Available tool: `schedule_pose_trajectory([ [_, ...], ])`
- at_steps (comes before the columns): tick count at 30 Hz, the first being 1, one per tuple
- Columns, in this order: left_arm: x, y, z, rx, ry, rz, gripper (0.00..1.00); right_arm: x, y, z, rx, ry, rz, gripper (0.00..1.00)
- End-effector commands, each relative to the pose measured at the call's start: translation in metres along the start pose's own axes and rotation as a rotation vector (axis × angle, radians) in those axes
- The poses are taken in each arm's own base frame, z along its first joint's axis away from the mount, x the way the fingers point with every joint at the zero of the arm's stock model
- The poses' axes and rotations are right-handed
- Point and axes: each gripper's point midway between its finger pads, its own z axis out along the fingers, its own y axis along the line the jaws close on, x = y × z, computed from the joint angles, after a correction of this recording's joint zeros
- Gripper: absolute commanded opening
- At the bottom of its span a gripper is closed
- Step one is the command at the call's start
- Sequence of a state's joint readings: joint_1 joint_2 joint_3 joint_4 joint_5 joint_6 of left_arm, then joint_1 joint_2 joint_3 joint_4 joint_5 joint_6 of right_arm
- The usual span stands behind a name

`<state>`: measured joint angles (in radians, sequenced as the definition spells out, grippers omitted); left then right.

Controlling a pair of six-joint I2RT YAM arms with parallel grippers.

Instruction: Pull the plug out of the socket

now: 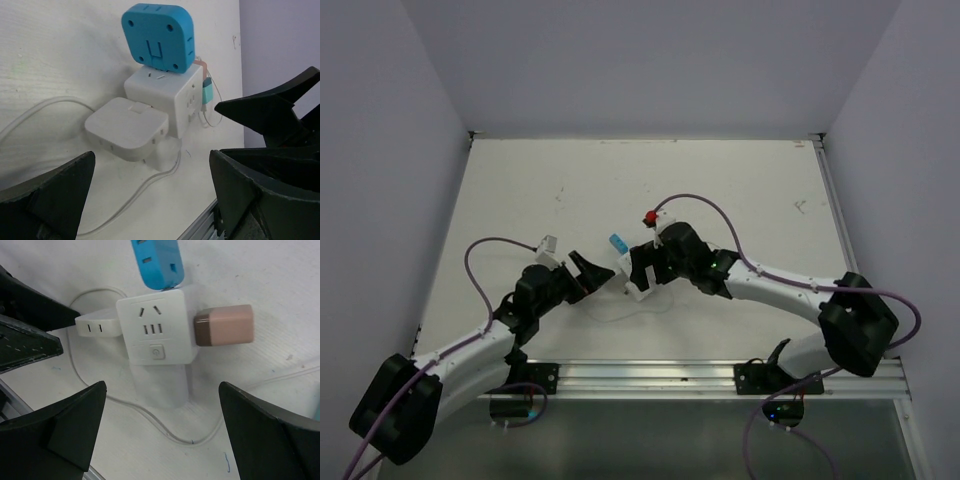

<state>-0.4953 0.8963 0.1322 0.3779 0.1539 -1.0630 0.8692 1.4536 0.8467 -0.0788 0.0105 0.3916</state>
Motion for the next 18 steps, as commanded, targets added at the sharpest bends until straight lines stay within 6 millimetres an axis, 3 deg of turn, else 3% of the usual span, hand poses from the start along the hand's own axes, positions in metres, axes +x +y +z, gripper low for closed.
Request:
schedule_pose_trajectory([
  [1,-0.014,-0.027,0.004,0.044,-0.053,0.0,0.99,-0.028,-0.013,-0.028,0.082,-0.095,-0.024,0.99],
  [9,-0.014,-0.029,0.011,-0.01,-0.049,0.014,0.99,-0.034,-0.039,-0.048,0.16,-0.137,-0.012,0.98],
  [18,-0.05,-0.042,0.012,-0.114,-0.075,0.343,1.0,-0.025,-0.049,-0.054,0.148,-0.146,0.027,0.98],
])
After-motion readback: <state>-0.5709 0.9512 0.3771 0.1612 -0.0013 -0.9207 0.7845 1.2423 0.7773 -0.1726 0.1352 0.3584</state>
